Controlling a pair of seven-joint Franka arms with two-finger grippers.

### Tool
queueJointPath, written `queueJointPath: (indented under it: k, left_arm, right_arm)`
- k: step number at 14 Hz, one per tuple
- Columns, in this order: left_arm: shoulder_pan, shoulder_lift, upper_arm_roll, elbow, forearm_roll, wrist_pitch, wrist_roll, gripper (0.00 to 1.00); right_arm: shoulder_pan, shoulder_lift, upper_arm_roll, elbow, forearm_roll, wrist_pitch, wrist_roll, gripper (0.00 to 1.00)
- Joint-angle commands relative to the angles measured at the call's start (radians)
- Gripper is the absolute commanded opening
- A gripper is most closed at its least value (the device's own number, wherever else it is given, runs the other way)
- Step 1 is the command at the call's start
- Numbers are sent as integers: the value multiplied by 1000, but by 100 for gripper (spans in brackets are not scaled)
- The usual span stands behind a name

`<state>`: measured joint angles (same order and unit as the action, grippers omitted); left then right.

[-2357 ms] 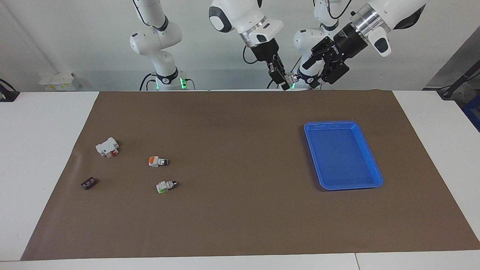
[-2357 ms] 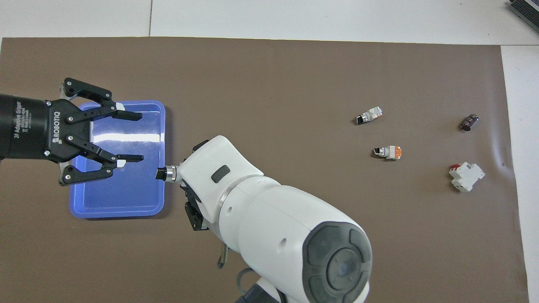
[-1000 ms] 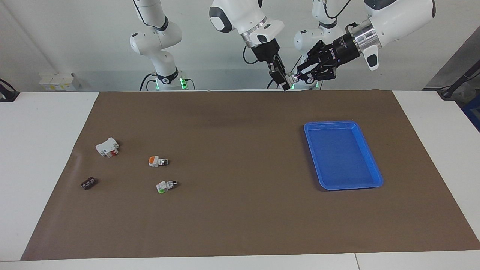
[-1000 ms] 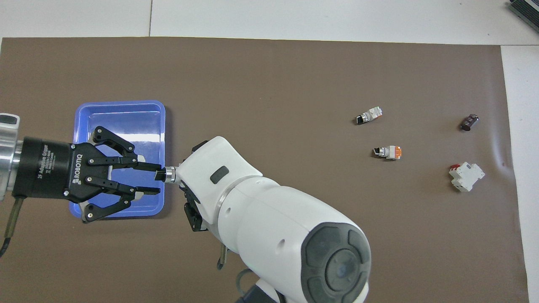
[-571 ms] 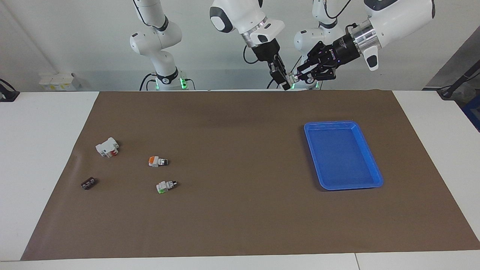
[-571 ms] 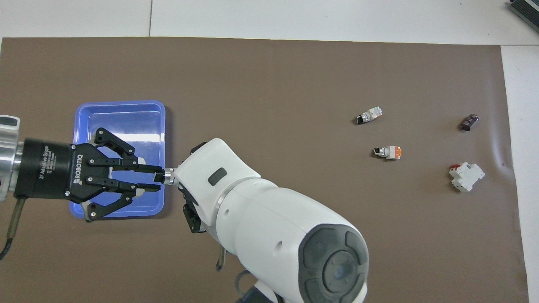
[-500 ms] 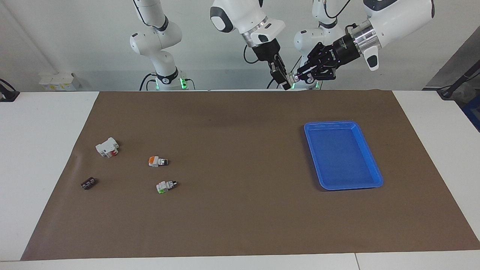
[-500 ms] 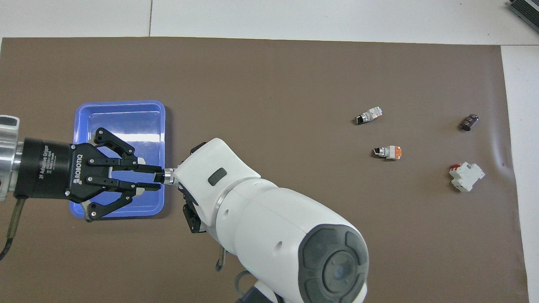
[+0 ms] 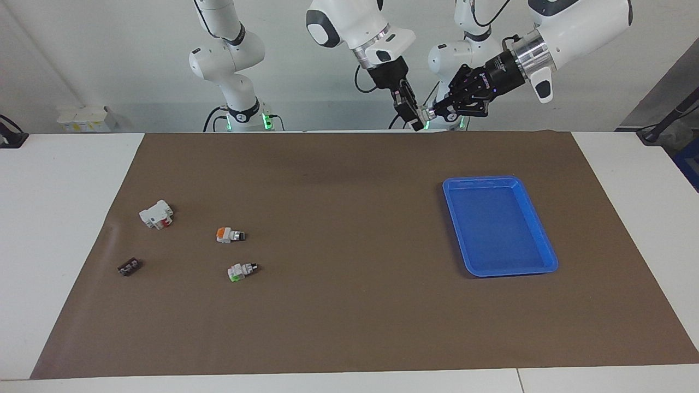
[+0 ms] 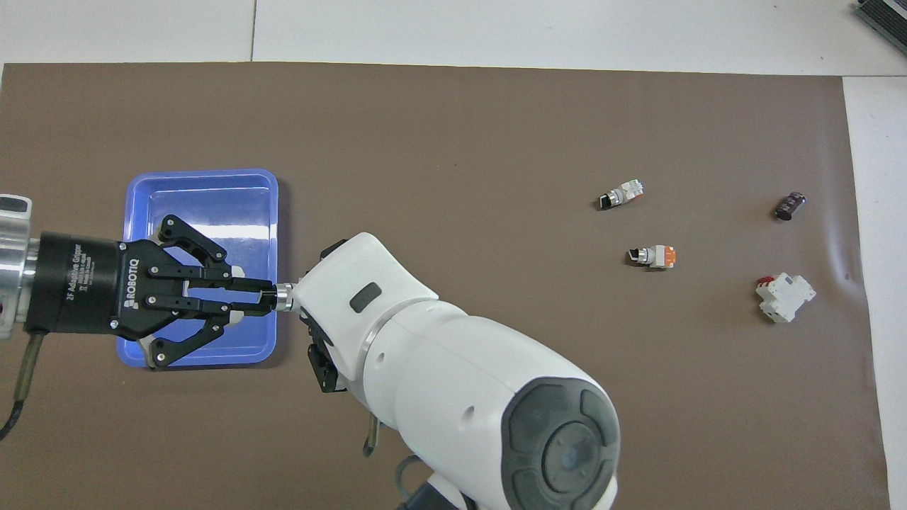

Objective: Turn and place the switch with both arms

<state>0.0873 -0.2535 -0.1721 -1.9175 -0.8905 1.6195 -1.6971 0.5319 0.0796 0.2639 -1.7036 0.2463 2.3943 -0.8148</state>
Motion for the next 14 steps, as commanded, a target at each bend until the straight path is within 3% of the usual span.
queueJointPath:
  k: [1, 6, 14]
  left_arm:
    - [-6, -43, -3, -46, -19, 3, -4, 0]
    - [-9, -40, -3, -41, -8, 13, 95, 0]
    - [-9, -44, -17, -46, 16, 11, 675, 0]
  right_arm:
    - [-4, 15, 2, 22, -22, 8, 34, 0]
    - [-4, 15, 2, 22, -22, 8, 39, 0]
    - [-4, 17, 2, 22, -22, 8, 40, 0]
